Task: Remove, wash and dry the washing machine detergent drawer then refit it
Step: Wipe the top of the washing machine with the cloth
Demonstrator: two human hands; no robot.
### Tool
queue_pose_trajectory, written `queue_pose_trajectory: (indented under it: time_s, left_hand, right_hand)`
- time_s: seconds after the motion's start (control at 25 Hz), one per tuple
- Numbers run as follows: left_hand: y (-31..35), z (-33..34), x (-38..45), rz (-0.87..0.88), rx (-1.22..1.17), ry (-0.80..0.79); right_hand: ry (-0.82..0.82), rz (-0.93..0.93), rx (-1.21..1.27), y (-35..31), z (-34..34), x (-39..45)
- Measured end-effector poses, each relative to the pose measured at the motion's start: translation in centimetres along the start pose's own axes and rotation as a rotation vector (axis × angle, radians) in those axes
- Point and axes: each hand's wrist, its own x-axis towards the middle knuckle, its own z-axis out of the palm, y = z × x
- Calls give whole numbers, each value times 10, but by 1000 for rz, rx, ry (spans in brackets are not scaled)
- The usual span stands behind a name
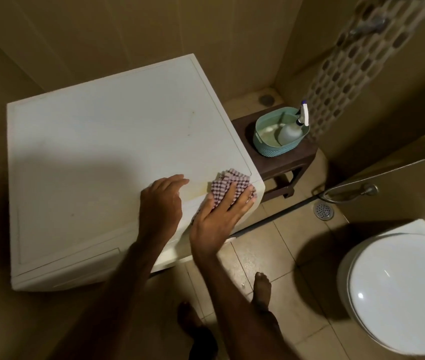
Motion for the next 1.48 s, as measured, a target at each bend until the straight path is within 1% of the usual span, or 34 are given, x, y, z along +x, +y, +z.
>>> queue_pose_trajectory:
  time_s: [0.08,0.12,0.24,0.28,0.32,0.4,0.48,0.6,0.64,0.68,0.72,0.76,0.84,0.88,0.92,0.96,1.0,1.08,1.16,1.24,1.36,1.48]
  left_hand:
    - [8,0,11,52,7,-10]
    - [10,-1,16,74,11,-9]
    - [20,4,34,117,26,-26]
    - [25,7,41,113,38,-32]
    - [29,10,48,103,53,-31]
    - [34,15,65,72,89,-23]
    - [31,20,79,38,139,2]
    - [25,24,91,16,149,43]
    - [25,24,94,-14,146,39]
    - [26,24,97,-59,152,19]
    - [29,25,100,-107,166,-6]
    - [31,26,103,-141,182,-23]
    - [33,27,106,-161,211,-30]
    - [33,26,107,-165,220,-35]
    - [33,25,108,-170,224,-36]
    - [33,25,108,-180,227,-37]
    - [33,25,107,-185,228,-37]
    - [33,25,108,-180,231,-29]
    - [31,24,105,-160,215,-22]
    - [28,22,101,-129,158,-24]
    - [22,9,95,-121,-15,-43]
    - [15,-9,80,-225,-246,-83]
  right_hand:
    - [8,-18,50,5,0,15]
    - [45,20,75,9,-2,38]
    - [182,247,219,20,-9,104]
    - [201,263,217,20,-10,110]
    - [182,243,179,20,-12,108]
    - [114,129,68,26,-20,105]
    - [21,-38,-161,35,-24,118]
    - [-195,-271,-597,31,-10,162]
    - [-282,-349,-686,25,-1,175]
    - [-346,-415,-716,18,9,188]
    - [-396,-458,-689,7,18,201]
    - [-444,-432,-597,-4,23,216]
    - [-547,-265,-321,-30,28,245]
    - [-597,-195,-222,-40,30,253]
    - [-624,-180,-198,-45,32,257]
    - [-627,-216,-233,-47,31,254]
    - [-596,-272,-308,-44,29,246]
    - [-500,-347,-454,-28,11,219]
    - [-452,-335,-499,1,-18,188]
    - [-423,-254,-463,27,-45,161]
    - [-332,-233,-520,44,-50,134]
    - [-307,-258,-603,28,-36,141]
